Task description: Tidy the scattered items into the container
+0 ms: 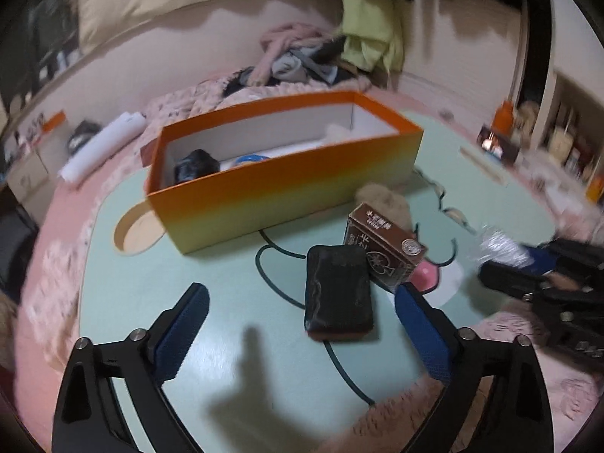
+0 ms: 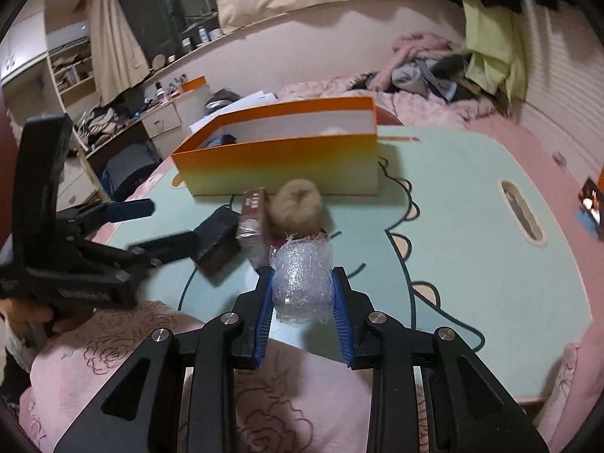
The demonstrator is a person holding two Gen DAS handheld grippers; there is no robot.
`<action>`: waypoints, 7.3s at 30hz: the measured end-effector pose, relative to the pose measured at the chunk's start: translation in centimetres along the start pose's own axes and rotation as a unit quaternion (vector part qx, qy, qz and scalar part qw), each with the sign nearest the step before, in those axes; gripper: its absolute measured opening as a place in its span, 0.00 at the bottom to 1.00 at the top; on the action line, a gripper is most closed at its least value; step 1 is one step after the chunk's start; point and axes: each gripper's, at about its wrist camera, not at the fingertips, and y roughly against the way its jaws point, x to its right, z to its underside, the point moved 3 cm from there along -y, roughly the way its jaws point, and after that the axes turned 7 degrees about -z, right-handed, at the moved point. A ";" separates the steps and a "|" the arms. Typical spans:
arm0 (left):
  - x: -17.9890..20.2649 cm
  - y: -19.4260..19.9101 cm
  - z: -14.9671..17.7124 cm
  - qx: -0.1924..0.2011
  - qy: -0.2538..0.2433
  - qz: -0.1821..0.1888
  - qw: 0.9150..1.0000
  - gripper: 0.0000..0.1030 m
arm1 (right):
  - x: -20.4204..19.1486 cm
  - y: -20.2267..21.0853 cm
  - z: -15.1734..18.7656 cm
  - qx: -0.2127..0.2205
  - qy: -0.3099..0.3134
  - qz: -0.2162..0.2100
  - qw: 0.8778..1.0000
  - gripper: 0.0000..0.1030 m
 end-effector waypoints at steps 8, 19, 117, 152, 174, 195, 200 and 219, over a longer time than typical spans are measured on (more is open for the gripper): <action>-0.4 -1.6 0.6 -0.027 0.012 0.017 0.999 0.37 | 0.0 0.0 0.2 -0.006 -0.004 -0.003 1.000 0.30; -4.2 1.3 2.4 0.002 0.067 -0.003 0.998 0.37 | 0.4 -0.8 0.0 -0.026 -0.004 0.000 1.000 0.30; -3.5 -1.5 4.2 -0.057 0.085 -0.046 0.994 1.00 | 2.4 -3.9 0.9 -0.105 0.021 0.105 0.989 0.99; -3.4 -1.4 4.4 -0.057 0.085 -0.046 0.994 1.00 | 2.3 -3.8 1.0 -0.104 0.021 0.105 0.989 0.99; -3.3 -1.4 4.4 -0.057 0.086 -0.046 0.994 1.00 | 2.3 -3.8 1.1 -0.104 0.022 0.105 0.989 0.99; -3.3 -1.4 4.4 -0.057 0.086 -0.046 0.994 1.00 | 2.2 -3.8 1.2 -0.104 0.022 0.105 0.989 0.99; -3.3 -1.4 4.4 -0.057 0.086 -0.046 0.994 1.00 | 2.2 -3.8 1.2 -0.104 0.022 0.105 0.989 0.99; -3.2 -1.3 4.5 -0.056 0.086 -0.046 0.994 1.00 | 2.3 -3.8 1.2 -0.102 0.022 0.104 0.989 0.99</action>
